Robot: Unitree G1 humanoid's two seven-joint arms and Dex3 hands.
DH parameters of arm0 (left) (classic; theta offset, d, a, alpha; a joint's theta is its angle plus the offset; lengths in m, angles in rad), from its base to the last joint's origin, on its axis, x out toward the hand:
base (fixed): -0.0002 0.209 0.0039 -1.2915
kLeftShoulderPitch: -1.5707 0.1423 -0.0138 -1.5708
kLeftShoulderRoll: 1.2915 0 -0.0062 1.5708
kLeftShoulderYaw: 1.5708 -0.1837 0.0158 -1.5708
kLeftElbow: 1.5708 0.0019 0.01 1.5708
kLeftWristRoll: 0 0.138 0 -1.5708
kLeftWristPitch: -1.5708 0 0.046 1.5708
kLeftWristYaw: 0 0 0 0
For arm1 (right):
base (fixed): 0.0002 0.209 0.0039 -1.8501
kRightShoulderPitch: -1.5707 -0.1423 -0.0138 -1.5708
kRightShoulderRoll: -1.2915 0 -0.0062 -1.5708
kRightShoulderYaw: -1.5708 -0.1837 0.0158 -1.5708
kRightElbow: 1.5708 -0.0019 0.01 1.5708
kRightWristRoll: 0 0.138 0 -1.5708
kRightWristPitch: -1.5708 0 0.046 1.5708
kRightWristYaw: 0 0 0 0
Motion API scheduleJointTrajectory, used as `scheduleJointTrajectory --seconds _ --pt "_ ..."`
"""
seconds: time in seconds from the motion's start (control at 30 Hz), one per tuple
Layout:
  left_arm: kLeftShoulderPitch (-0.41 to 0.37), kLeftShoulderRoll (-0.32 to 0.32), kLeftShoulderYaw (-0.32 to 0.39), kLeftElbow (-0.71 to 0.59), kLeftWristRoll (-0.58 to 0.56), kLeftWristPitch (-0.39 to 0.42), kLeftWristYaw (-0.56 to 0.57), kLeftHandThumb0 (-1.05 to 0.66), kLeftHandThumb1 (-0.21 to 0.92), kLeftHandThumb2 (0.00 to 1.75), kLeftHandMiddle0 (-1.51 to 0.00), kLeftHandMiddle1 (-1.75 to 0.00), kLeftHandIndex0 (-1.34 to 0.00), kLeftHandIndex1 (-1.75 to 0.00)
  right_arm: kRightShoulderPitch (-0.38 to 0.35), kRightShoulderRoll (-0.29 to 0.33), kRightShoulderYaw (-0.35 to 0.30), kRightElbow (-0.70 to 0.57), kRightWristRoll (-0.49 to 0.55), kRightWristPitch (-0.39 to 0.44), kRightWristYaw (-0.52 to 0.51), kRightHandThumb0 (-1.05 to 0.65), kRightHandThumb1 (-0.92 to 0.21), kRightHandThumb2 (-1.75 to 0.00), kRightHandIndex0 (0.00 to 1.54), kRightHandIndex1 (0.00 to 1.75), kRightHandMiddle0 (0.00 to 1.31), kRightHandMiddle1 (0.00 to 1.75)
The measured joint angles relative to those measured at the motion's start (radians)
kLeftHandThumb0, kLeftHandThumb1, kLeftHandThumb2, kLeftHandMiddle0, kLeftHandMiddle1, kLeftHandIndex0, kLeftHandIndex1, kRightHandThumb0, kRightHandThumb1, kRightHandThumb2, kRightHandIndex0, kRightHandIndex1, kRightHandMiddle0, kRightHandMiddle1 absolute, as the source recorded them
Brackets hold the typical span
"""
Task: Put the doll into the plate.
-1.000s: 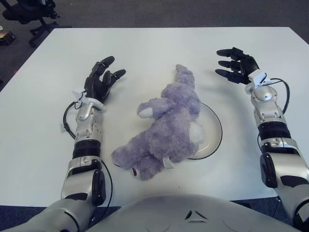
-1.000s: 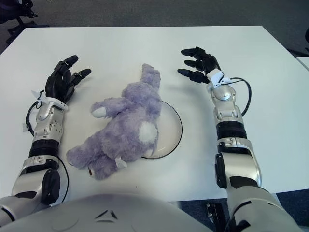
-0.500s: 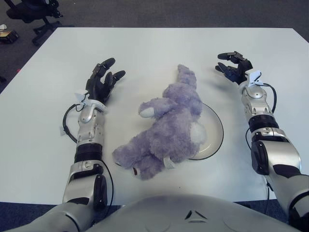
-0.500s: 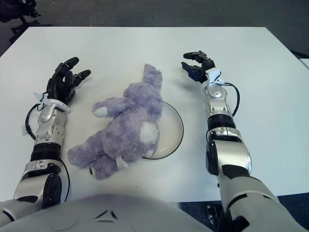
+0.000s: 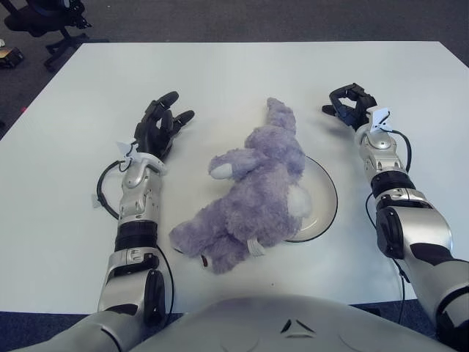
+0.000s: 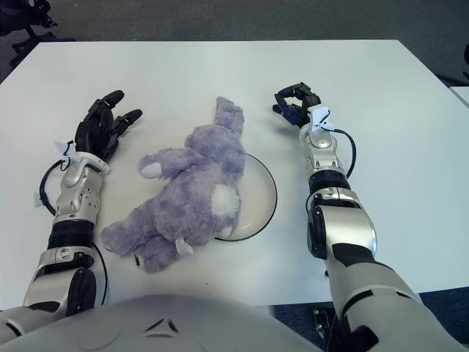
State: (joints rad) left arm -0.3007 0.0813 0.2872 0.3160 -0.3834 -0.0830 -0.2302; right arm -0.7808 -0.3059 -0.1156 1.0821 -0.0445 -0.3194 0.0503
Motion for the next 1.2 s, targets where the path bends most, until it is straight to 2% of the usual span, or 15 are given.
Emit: scheduleJointTrajectory --seconds 0.43,0.83,1.03,1.2 --pt "0.0 -0.018 0.002 -0.01 -0.001 0.012 0.014 -0.35 0.92 0.42 -0.54 -0.99 -0.29 -1.63 -0.001 0.005 0.022 -0.003 -0.008 -0.001 -0.01 -0.35 -0.92 -0.32 0.88 0.67 0.41 1.52" --pt "0.0 -0.034 0.004 -0.014 -0.001 0.012 0.022 -0.35 0.92 0.42 -0.54 -1.07 -0.29 -1.63 0.044 0.016 0.026 -0.085 -0.006 0.022 -0.011 -0.36 -0.92 -0.31 0.94 0.71 0.43 1.51" --pt "-0.001 -0.043 0.003 -0.016 -0.001 0.011 0.027 -0.35 0.92 0.42 -0.54 -1.08 -0.3 -1.63 0.08 0.033 0.027 -0.151 -0.005 0.039 -0.017 -0.36 -0.92 -0.3 0.94 0.84 0.44 1.49" --pt "-0.001 -0.047 0.003 -0.016 -0.001 0.011 0.028 -0.35 0.92 0.4 -0.54 -1.09 -0.31 -1.61 0.102 0.048 0.03 -0.194 -0.005 0.055 -0.022 -0.36 -0.92 -0.29 0.88 1.11 0.44 1.49"
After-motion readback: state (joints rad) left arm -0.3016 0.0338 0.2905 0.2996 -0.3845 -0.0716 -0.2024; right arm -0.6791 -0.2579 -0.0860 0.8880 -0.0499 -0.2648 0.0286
